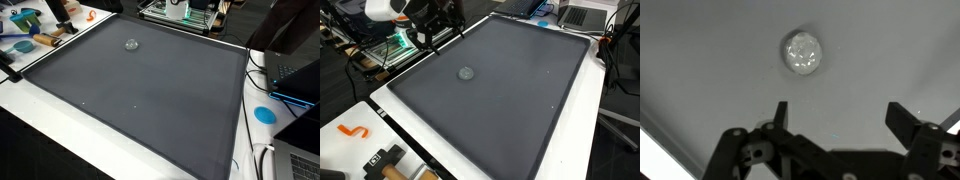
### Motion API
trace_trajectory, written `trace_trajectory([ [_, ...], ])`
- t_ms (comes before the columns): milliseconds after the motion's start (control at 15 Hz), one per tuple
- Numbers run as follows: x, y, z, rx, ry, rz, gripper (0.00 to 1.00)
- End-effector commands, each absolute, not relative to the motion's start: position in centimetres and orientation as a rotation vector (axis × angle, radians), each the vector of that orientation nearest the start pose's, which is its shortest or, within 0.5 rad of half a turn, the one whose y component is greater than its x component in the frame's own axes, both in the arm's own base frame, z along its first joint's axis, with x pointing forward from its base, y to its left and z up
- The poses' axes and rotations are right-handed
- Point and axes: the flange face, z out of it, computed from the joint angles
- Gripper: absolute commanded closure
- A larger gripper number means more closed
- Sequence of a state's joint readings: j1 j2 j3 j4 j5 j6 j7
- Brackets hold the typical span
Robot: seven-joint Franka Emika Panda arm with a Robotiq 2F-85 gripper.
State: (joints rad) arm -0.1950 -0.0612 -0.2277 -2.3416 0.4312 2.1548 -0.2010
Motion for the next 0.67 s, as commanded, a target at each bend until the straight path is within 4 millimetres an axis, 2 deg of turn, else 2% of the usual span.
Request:
trace_trajectory([
  [0, 43.3, -18.9, 34.0, -2.64, 0.679, -0.031, 0.0],
  [600, 42.5, -18.9, 31.9, -2.658, 0.709, -0.144, 0.0],
])
